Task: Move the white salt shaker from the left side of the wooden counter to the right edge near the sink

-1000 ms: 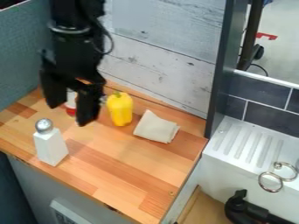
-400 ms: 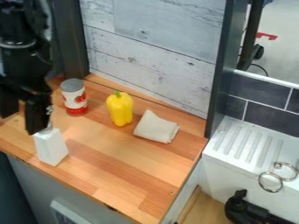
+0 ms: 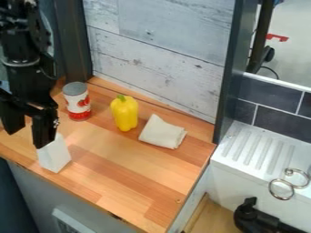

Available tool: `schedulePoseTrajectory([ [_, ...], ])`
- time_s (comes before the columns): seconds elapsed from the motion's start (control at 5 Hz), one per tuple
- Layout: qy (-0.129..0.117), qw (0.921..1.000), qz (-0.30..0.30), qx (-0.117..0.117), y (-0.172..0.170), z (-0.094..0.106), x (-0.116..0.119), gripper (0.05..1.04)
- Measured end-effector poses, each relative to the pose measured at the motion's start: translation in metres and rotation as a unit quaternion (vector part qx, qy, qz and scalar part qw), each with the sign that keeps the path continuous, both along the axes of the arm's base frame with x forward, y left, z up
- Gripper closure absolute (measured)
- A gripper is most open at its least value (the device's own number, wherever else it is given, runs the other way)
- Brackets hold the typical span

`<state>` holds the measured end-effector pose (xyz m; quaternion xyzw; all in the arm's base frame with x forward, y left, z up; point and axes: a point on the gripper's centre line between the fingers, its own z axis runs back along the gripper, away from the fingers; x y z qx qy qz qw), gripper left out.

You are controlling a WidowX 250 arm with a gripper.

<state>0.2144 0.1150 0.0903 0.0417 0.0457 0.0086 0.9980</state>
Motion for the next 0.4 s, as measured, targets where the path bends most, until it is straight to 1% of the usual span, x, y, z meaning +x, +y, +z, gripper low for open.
schedulePoseTrajectory([
  [0.2,0.001,0.9999,-0.006,-0.011,0.003,-0.0107,0.0141,0.083],
  [0.4,0.004,0.9998,-0.007,-0.017,0.0046,-0.0147,0.0205,0.083],
])
